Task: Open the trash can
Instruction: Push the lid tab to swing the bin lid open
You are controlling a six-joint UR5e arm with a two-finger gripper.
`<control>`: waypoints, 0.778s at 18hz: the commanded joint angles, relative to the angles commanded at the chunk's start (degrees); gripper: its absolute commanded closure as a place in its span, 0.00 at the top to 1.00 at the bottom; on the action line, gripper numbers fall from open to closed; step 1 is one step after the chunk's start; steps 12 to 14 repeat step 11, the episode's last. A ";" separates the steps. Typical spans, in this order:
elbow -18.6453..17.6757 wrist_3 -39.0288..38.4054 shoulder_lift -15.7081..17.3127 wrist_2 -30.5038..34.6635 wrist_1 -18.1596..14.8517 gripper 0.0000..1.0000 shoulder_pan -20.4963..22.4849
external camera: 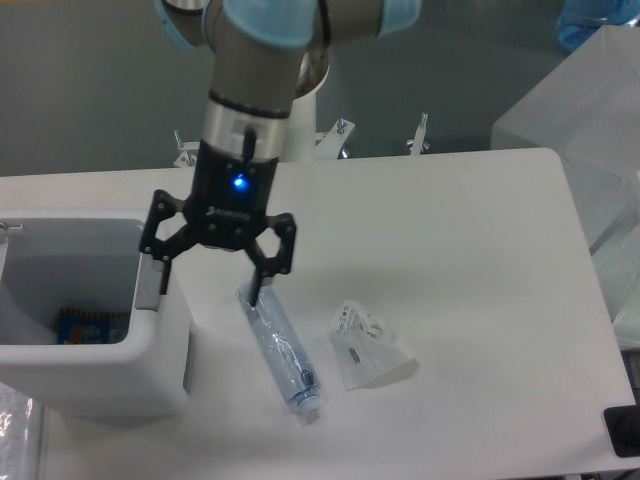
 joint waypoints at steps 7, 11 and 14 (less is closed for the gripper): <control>1.42 15.08 0.00 17.46 -1.05 1.00 4.15; 1.06 25.39 0.00 21.53 -2.89 1.00 4.58; 1.06 25.39 0.00 21.53 -2.89 1.00 4.58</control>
